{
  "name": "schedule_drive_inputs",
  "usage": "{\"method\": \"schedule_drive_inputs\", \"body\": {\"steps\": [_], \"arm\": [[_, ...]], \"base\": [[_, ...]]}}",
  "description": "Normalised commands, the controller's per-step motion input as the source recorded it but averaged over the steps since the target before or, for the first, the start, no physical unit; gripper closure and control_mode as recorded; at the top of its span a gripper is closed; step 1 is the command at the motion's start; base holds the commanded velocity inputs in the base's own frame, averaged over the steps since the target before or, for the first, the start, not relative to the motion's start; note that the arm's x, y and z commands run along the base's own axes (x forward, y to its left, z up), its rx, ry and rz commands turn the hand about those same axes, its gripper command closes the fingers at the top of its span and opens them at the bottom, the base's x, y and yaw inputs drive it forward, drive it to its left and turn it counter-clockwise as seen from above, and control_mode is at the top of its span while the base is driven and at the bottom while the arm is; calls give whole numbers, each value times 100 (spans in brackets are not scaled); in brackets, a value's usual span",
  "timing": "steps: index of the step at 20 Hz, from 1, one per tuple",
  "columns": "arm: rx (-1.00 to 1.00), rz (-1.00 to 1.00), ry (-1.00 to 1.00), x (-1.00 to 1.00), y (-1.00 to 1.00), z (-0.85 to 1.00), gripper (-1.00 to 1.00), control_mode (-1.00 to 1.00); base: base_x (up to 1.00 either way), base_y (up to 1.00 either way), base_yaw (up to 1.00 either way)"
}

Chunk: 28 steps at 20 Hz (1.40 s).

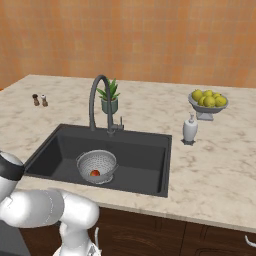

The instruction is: Put the colander in the sink, put the apple, mango in the colander, and turn on the sink faucet and pour water over the colander.

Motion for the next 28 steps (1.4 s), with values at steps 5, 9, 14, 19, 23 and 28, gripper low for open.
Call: {"method": "schedule_drive_inputs", "body": {"steps": [5, 9, 14, 19, 23, 28], "arm": [[1, 2, 0, 4, 2, -28, -100, -100], [0, 1, 0, 23, 7, -21, -100, -100], [0, 0, 0, 23, 24, -28, -100, -100], [0, 0, 1, 7, 16, -12, -100, -100], [0, 0, 3, 13, 1, -13, -100, -100], [0, 0, 2, 26, 6, -17, -100, -100]], "base": [[0, 0, 0], [0, 0, 0], [0, 0, 0], [0, 0, 0], [0, 0, 0], [0, 0, 0]]}}
